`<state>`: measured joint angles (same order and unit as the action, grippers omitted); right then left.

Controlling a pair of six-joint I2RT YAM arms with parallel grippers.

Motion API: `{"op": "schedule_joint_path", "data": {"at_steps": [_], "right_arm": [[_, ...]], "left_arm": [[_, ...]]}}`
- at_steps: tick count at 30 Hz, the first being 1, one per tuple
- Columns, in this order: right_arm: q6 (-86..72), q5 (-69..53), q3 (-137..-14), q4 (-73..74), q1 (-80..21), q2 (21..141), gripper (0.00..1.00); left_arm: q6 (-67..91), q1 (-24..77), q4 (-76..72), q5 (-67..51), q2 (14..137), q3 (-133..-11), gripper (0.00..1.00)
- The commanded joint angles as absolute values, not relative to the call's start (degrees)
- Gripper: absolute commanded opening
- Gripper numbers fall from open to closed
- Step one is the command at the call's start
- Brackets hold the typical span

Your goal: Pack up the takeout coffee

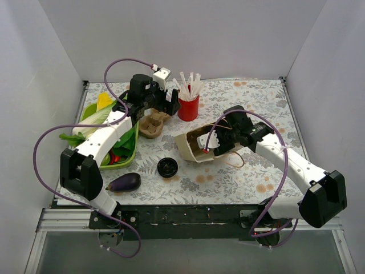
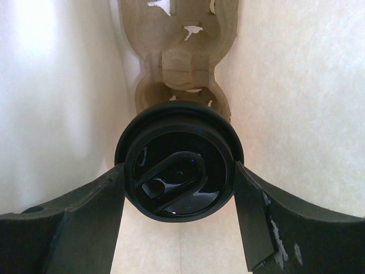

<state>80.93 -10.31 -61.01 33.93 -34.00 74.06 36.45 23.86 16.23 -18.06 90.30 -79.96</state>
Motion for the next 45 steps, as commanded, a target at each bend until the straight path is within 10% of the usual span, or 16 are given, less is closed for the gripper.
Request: {"op": "schedule_joint_path", "data": {"at_steps": [1,45], "right_arm": [[83.06,-14.15,-60.64,30.5,-33.22,72.68,0.01],[84.64,-17.23,-61.79,22.24,-30.32,81.91,0.01]], "left_arm": [[36.39,23.29,16.17,-18.72,90.61,-80.42,0.97],[33.93,22.76,26.9,-18.45,102.74,-88.86,0.92]]}}
